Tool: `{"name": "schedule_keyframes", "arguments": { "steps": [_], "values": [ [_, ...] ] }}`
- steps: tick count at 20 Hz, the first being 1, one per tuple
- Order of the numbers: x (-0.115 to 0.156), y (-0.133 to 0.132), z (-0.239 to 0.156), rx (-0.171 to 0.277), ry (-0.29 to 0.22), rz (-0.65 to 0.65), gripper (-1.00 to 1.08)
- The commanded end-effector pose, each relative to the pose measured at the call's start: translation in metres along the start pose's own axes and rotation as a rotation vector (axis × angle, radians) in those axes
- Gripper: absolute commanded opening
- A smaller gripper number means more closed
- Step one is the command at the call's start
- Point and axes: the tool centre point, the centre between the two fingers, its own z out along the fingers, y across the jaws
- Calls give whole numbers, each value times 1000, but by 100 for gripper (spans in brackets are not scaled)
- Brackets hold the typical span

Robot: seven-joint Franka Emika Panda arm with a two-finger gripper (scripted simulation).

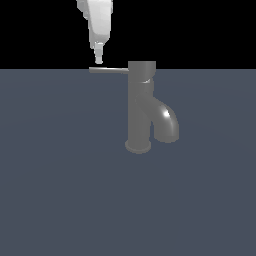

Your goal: Turn on the faucet by rotating a designated handle.

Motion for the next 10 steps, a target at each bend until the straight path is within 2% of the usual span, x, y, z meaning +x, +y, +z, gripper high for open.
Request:
{"name": "schedule_keyframes", "arguments": {
  "steps": [1, 10],
  "values": [
    [-1, -8, 8, 3, 11, 40, -100],
    [-3, -20, 22, 8, 33, 109, -100]
  ]
}}
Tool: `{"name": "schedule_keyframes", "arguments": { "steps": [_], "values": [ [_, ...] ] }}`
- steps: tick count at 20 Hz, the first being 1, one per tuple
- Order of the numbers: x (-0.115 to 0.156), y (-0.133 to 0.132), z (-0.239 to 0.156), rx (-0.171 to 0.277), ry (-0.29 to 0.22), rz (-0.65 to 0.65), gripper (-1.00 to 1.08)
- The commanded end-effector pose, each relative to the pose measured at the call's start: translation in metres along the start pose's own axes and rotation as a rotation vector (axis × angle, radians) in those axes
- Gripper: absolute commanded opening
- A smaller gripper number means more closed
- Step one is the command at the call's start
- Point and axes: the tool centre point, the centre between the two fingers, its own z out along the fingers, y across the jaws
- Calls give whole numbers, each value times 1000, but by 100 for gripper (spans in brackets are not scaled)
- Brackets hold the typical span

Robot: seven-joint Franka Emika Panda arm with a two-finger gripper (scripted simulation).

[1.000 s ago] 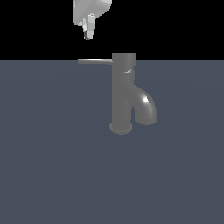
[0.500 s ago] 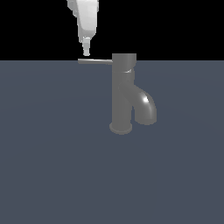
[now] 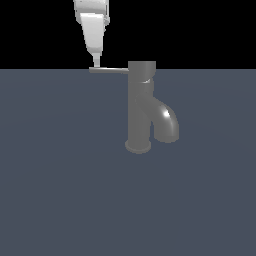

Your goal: Turn on the faucet by rotating a designated handle.

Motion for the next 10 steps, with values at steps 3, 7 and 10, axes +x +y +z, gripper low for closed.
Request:
{"name": "schedule_keyframes", "arguments": {
  "steps": [3, 7, 10],
  "values": [
    [0, -2, 2, 2, 3, 10, -100],
    [0, 1, 2, 1, 3, 9, -100],
    [0, 9, 2, 1, 3, 9, -100]
  ]
}}
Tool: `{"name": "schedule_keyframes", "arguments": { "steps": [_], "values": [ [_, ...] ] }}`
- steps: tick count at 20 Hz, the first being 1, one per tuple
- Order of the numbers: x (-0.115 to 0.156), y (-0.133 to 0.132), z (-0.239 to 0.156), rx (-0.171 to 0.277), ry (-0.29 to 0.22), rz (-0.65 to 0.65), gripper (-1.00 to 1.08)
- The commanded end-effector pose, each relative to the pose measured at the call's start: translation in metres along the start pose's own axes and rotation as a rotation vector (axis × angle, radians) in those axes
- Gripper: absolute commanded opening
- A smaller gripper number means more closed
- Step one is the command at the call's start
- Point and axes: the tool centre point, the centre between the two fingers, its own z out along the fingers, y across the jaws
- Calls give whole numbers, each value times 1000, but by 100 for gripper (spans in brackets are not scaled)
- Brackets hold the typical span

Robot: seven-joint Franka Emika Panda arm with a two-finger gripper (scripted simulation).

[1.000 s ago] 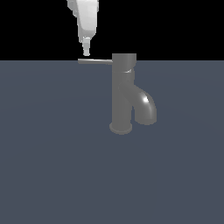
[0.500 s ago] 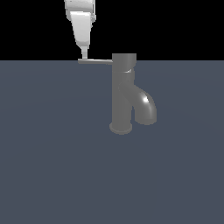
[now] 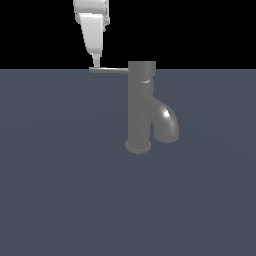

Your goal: Turn on the faucet by rotating a designated handle.

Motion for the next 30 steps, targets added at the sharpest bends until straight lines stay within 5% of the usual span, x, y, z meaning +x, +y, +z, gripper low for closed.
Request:
{"name": "schedule_keyframes", "arguments": {
  "steps": [1, 30],
  "values": [
    [0, 7, 0, 0, 0, 0, -100],
    [7, 91, 0, 1, 0, 1, -100]
  ]
}}
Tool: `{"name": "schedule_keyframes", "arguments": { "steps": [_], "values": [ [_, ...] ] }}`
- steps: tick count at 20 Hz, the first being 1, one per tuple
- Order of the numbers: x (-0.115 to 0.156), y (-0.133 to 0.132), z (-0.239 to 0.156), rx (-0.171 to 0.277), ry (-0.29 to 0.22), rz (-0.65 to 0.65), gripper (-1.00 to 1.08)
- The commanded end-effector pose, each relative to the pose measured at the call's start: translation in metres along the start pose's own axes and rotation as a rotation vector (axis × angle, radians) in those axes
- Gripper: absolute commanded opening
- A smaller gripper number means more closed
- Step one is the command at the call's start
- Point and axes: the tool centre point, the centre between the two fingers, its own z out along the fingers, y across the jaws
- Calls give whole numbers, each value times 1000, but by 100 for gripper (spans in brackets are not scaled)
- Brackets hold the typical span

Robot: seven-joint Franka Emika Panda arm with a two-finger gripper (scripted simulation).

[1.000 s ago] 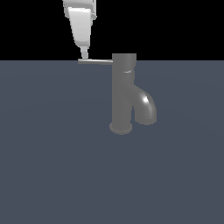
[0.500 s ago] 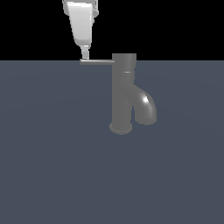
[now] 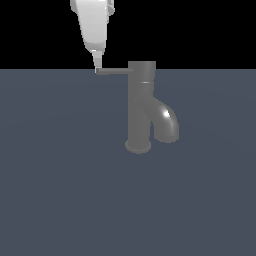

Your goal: Turn on the faucet by rotating a designated handle.

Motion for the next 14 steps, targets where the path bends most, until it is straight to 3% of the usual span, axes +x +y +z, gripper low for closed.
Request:
{"name": "schedule_keyframes", "arguments": {
  "steps": [1, 3, 14],
  "values": [
    [1, 10, 0, -4, 1, 2, -100],
    [0, 5, 0, -1, 2, -1, -100],
    [36, 39, 0, -2, 1, 0, -100]
  ]
}}
